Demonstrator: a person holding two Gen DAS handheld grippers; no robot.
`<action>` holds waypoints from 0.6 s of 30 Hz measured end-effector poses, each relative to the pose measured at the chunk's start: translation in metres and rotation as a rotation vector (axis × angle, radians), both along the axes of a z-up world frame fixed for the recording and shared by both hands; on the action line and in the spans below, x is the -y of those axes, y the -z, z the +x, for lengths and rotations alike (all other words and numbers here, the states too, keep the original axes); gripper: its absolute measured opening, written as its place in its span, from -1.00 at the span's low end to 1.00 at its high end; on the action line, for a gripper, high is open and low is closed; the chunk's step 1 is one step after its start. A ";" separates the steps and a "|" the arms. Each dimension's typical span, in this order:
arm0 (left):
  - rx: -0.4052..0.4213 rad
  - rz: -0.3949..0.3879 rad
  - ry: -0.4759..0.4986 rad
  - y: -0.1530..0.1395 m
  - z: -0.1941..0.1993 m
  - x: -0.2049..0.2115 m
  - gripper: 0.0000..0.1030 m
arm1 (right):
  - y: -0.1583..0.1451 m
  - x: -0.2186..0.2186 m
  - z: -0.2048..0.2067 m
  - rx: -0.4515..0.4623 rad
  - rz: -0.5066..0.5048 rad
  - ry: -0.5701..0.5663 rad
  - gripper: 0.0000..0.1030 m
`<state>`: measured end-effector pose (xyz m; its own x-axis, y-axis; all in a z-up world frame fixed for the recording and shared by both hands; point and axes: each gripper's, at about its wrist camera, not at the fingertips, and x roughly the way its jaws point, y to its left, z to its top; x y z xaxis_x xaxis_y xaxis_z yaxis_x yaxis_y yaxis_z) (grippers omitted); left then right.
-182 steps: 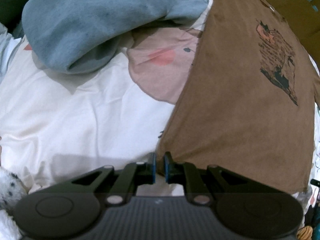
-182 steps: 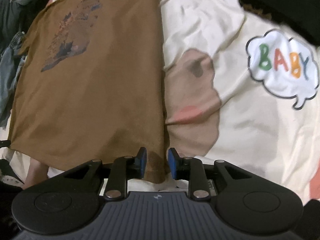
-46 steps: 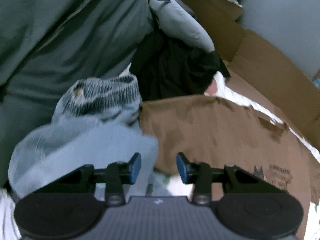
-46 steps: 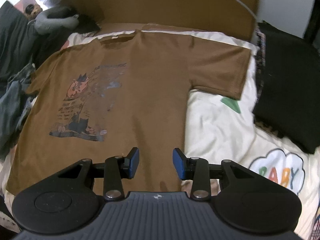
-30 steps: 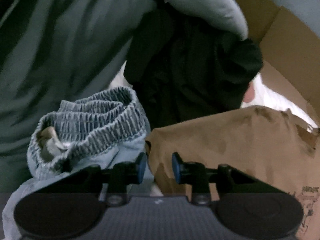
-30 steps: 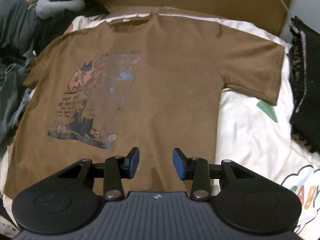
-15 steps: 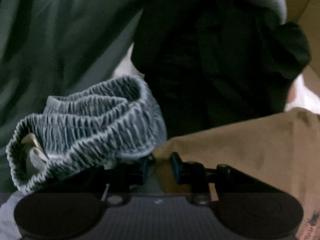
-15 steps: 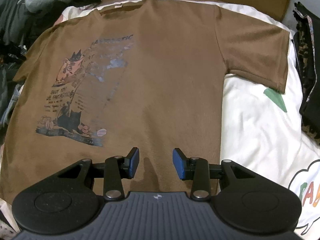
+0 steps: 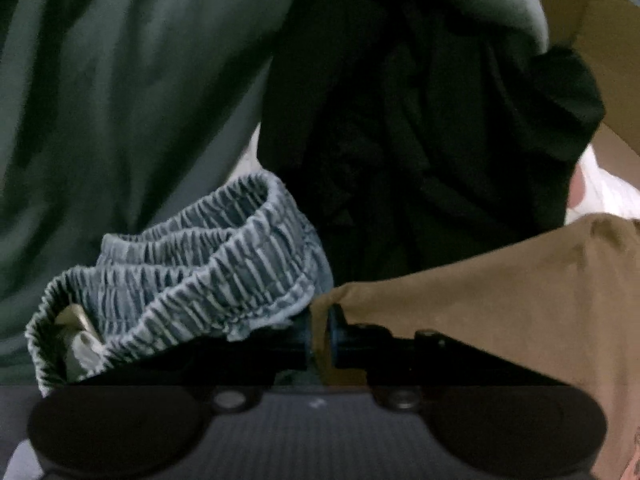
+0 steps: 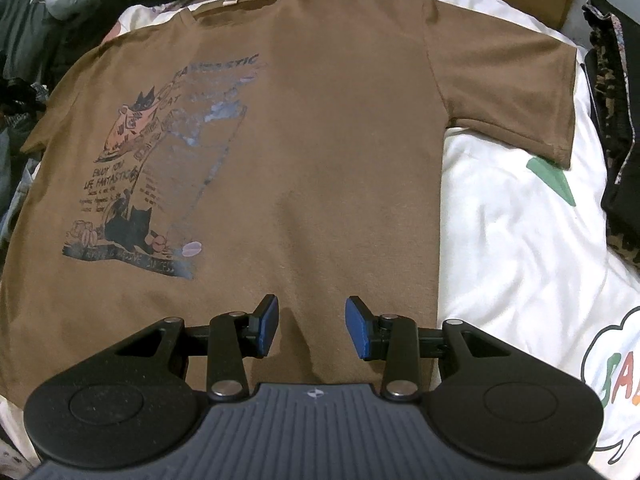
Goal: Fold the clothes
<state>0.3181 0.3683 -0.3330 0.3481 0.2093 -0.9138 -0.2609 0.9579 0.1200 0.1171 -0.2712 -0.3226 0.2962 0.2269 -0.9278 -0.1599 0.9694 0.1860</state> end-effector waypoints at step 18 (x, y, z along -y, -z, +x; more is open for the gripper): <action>-0.051 0.086 0.020 -0.006 -0.009 0.012 -0.79 | -0.003 0.003 -0.009 0.000 -0.019 0.005 -0.14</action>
<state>0.3086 0.3565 -0.3267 0.3066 0.2811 -0.9094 -0.2334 0.9484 0.2145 0.1079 -0.2745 -0.3194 0.2975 0.2075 -0.9319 -0.1554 0.9736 0.1672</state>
